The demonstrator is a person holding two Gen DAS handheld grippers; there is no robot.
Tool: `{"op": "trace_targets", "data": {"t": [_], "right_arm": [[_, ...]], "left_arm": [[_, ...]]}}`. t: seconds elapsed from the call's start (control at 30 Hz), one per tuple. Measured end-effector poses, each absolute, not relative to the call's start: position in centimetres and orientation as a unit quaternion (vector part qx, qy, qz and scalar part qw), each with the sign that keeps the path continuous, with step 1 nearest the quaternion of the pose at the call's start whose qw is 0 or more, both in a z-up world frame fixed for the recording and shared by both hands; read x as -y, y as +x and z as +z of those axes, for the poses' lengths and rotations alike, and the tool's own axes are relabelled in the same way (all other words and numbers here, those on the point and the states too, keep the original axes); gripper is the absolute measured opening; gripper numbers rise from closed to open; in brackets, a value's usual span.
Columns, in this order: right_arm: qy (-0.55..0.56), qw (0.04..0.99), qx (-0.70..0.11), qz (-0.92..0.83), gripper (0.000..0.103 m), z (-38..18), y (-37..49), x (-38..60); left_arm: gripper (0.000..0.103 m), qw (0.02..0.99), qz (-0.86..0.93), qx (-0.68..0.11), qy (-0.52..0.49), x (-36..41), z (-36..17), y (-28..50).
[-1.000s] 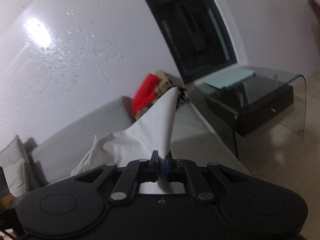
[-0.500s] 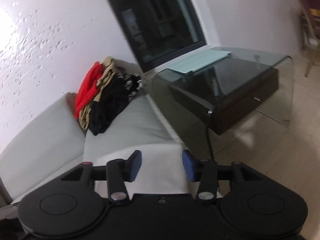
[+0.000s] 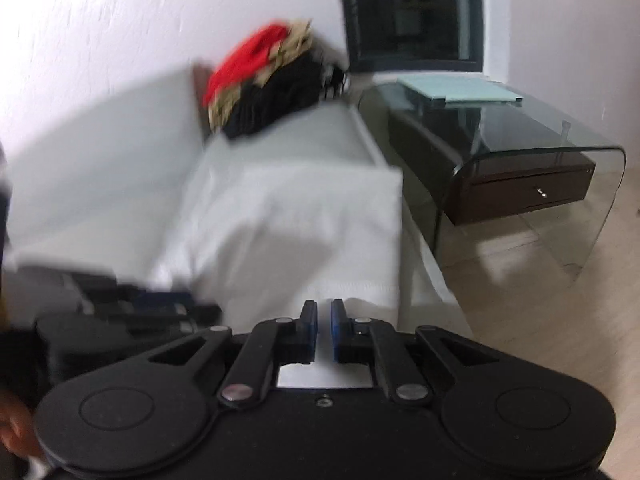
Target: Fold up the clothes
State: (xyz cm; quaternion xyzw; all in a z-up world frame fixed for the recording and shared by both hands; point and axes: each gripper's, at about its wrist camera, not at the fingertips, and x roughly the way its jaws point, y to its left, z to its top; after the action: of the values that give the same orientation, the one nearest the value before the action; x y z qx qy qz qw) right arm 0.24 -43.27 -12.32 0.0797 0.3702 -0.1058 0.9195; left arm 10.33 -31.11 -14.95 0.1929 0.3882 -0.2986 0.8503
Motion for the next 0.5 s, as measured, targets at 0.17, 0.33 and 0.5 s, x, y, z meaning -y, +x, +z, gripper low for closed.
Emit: {"op": "trace_targets", "data": {"t": [0.17,0.33,0.5], "right_arm": [[0.088,0.907,-0.397,-0.113,0.008,-11.5,-4.2,42.7],[0.111,0.918,-0.366,-0.101,0.010,-9.3,-5.5,41.6],[0.135,0.906,-0.391,-0.090,0.010,-11.6,-4.2,40.9]], "left_arm": [[0.026,0.845,-0.274,-0.408,0.212,28.5,-13.7,8.0],[0.031,0.849,-0.308,-0.375,0.209,29.0,-13.0,5.2],[0.036,0.838,-0.297,-0.391,0.237,30.7,-15.5,5.6]]}}
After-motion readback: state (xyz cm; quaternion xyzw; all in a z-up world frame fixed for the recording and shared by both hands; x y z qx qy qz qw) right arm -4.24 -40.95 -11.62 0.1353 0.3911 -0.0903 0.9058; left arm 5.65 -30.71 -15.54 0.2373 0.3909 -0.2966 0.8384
